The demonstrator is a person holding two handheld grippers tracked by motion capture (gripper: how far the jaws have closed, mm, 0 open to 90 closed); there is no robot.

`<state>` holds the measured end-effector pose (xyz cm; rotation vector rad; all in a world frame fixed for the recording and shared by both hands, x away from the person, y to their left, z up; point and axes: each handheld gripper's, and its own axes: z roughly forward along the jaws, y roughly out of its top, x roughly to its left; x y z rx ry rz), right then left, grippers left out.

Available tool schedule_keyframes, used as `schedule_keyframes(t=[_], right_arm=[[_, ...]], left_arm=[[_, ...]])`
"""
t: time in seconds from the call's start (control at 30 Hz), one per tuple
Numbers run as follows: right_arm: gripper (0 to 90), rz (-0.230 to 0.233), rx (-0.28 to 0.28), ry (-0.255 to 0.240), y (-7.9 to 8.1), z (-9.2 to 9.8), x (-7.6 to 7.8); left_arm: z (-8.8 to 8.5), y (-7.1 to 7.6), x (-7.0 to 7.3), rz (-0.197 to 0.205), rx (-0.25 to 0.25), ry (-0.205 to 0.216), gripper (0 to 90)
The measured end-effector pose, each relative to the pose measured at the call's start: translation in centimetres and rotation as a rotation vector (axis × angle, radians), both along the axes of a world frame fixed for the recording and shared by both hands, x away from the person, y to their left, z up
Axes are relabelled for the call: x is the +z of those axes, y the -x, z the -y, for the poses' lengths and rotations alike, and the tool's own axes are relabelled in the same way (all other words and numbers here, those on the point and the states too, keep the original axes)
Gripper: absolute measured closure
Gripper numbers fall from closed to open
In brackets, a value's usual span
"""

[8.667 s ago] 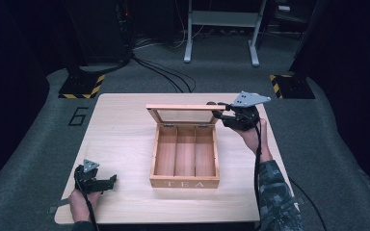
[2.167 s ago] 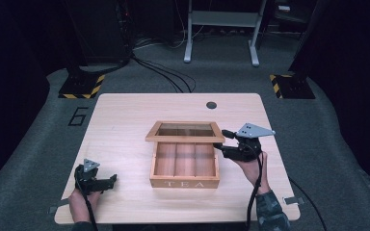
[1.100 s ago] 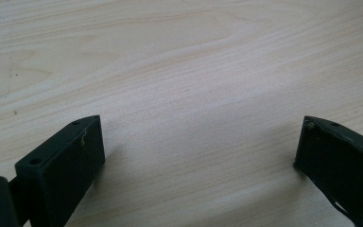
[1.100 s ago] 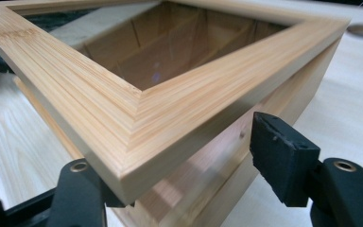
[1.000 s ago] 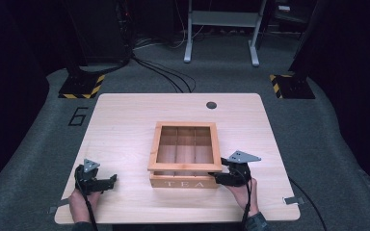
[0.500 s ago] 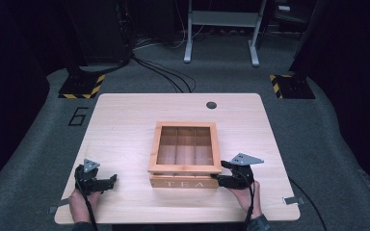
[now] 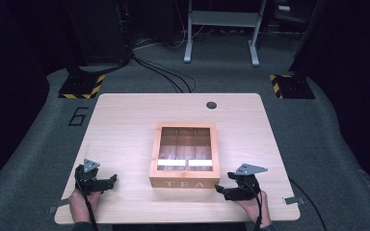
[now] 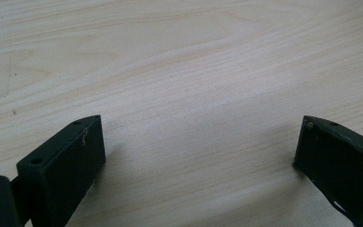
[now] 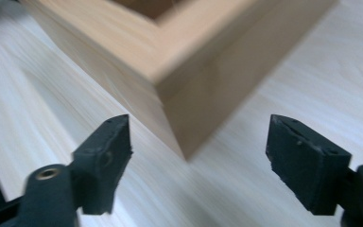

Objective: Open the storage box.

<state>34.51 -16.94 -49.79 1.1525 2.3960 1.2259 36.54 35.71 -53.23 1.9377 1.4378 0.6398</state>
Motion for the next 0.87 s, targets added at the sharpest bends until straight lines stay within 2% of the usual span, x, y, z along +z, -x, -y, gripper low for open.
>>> schedule_keyframes(t=[0.07,0.13,0.23,0.27,0.3,0.47,0.6,0.63,0.67,0.87], right_arm=[[17.3,-0.021,-0.011,0.003,0.1,0.8,-0.9],[15.6,-0.023,-0.038,0.026,0.3,1.5,-1.7],[14.6,-0.010,-0.071,0.045,0.6,2.4,-2.5],[14.3,0.012,-0.075,0.061,0.6,2.7,-2.7],[14.2,0.003,-0.086,0.057,0.7,3.0,-2.8],[12.3,0.014,-0.126,0.034,0.6,4.0,-3.0],[7.7,0.013,-0.123,0.049,0.3,4.3,-3.1],[6.7,0.001,-0.126,0.051,0.2,4.3,-3.1],[6.4,0.013,-0.112,0.054,0.1,4.4,-3.1],[5.6,-0.001,-0.127,0.041,-0.2,4.7,-3.1]], left_arm=[[0.0,0.0,0.0,-0.004,0.001,0.001,2.3],[0.0,0.0,0.0,-0.004,0.000,0.001,2.3],[0.0,0.0,0.0,-0.004,0.001,0.002,2.3],[0.0,0.0,0.0,-0.005,0.001,0.001,2.3],[0.0,0.0,0.0,-0.006,0.001,0.002,2.3],[0.0,0.0,0.0,-0.007,-0.001,0.004,2.3],[0.0,0.0,0.0,-0.008,0.000,0.004,2.3],[0.0,0.0,0.0,-0.008,-0.001,0.004,2.3],[0.0,0.0,0.0,-0.008,-0.001,0.004,2.3],[0.0,0.0,0.0,-0.004,0.000,0.006,2.3]])
